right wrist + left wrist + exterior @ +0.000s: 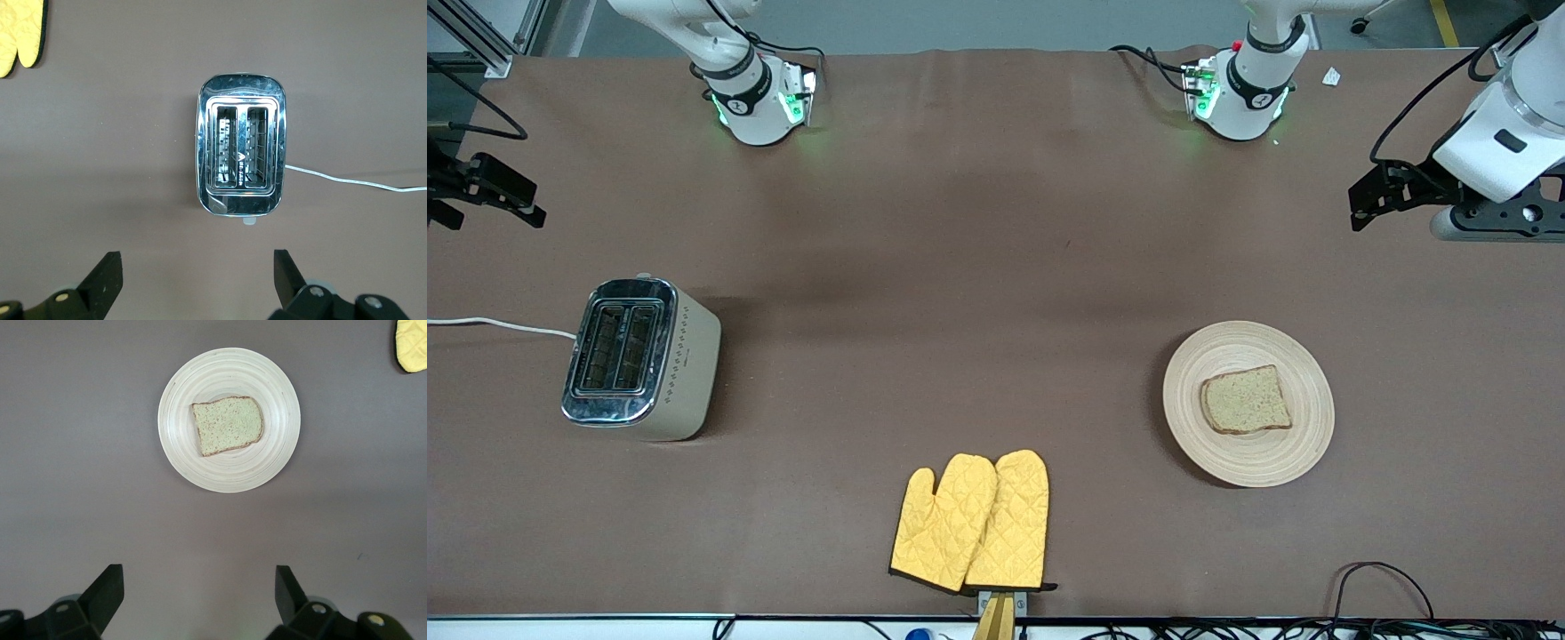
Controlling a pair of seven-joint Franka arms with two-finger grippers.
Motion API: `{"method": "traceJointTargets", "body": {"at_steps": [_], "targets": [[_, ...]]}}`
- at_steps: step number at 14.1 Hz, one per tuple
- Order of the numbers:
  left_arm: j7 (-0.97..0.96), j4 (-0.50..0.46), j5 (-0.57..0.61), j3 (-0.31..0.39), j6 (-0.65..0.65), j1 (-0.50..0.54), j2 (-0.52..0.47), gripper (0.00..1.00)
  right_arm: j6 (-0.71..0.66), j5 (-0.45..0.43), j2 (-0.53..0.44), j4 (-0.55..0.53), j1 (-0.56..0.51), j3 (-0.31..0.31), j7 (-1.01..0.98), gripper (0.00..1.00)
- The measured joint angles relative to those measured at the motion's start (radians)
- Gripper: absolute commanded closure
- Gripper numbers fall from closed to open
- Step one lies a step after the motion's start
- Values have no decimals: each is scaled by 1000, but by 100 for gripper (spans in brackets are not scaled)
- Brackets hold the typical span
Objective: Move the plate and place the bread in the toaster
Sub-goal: 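Reach the left gripper to the rim of the wooden plate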
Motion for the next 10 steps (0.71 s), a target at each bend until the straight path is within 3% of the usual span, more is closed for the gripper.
{"method": "traceJointTargets", "body": {"at_steps": [5, 10], "targets": [[3, 2, 0, 6, -1, 3, 11, 0, 11, 0, 0, 0, 1, 0, 0, 0], [94, 55, -37, 38, 38, 81, 153, 0, 11, 0, 0, 0, 1, -1, 0, 0]]}}
